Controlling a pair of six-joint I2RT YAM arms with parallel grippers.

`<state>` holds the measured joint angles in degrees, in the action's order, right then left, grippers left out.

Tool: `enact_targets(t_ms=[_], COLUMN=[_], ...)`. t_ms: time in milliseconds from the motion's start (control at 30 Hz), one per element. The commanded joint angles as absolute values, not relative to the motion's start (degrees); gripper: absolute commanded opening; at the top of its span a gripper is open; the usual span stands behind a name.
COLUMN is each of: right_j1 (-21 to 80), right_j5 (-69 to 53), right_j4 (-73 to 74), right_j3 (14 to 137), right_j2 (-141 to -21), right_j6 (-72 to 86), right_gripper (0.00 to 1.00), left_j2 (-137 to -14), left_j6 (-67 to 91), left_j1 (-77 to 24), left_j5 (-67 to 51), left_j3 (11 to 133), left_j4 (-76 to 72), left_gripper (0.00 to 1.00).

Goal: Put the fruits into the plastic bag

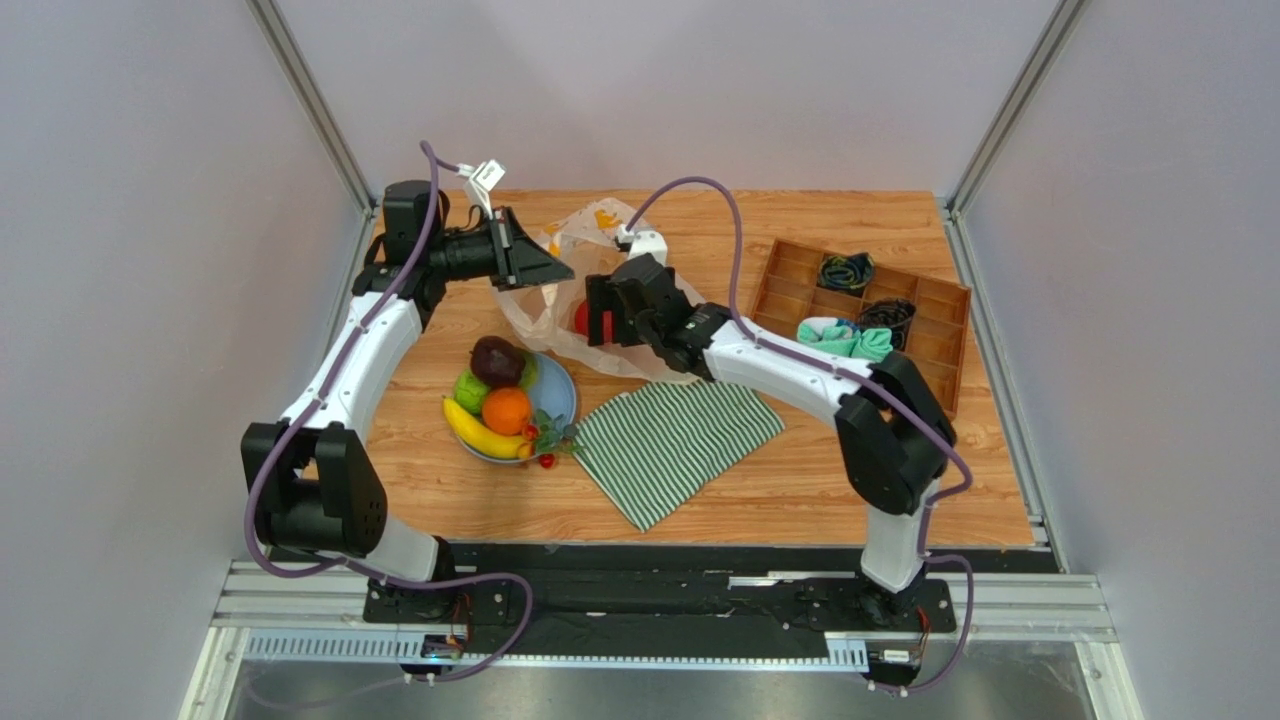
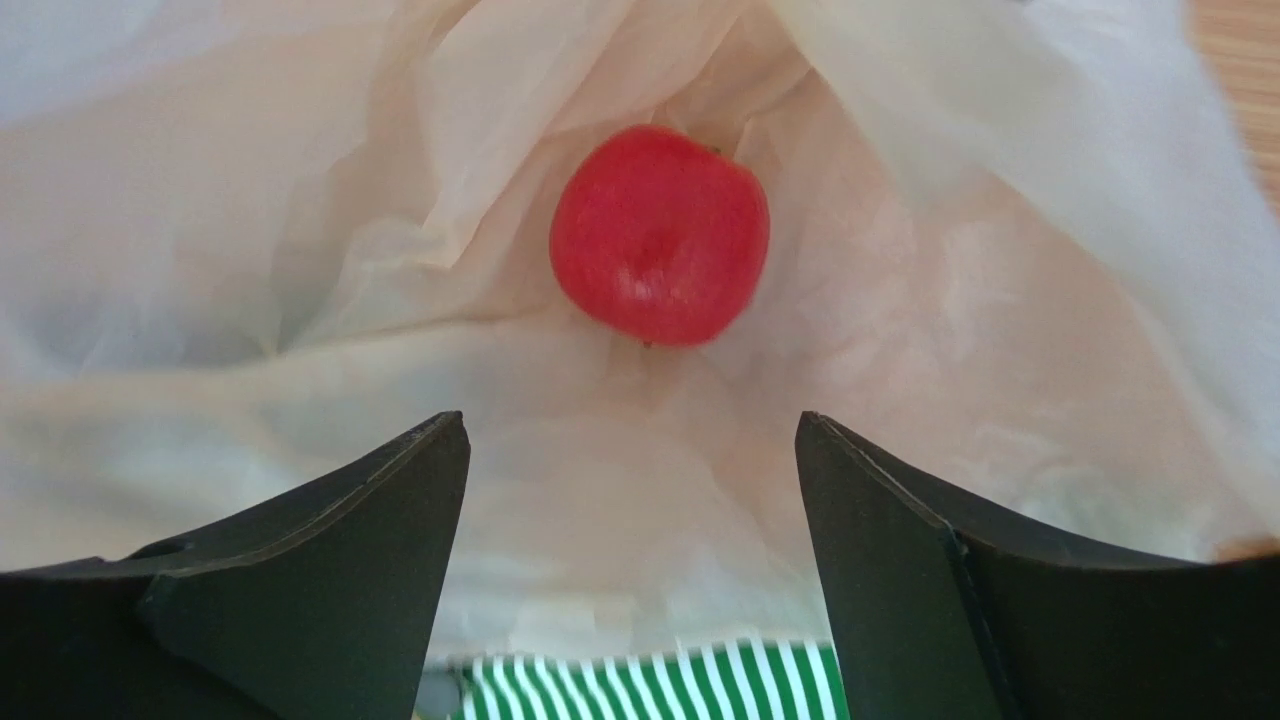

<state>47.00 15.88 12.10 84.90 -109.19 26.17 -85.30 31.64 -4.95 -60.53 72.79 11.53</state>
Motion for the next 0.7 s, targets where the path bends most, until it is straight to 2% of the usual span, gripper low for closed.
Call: enact_targets(t_ms=[0, 133, 667], right_j1=[47.6, 47.6, 40.6], right_j5=[13.1, 13.9, 21.3], right_j4=[11.1, 13.8, 25.4], right_j3=[79.4, 74.5, 66.1], right_j2=[-97.5, -90.2, -81.6], right_j6=[23.7, 23.5, 25.3], right_gripper=[0.84, 0.84, 0.84], left_j2=[-82.7, -83.1, -83.5], left_j6=[29.7, 29.0, 26.1], left_j1=[-3.7, -3.7, -3.6], left_j5=[-59.3, -59.1, -56.9], left_j3=[73.7, 73.8, 74.9], left_j4=[11.7, 12.4, 16.0], left_gripper=[0.0, 0.0, 0.0])
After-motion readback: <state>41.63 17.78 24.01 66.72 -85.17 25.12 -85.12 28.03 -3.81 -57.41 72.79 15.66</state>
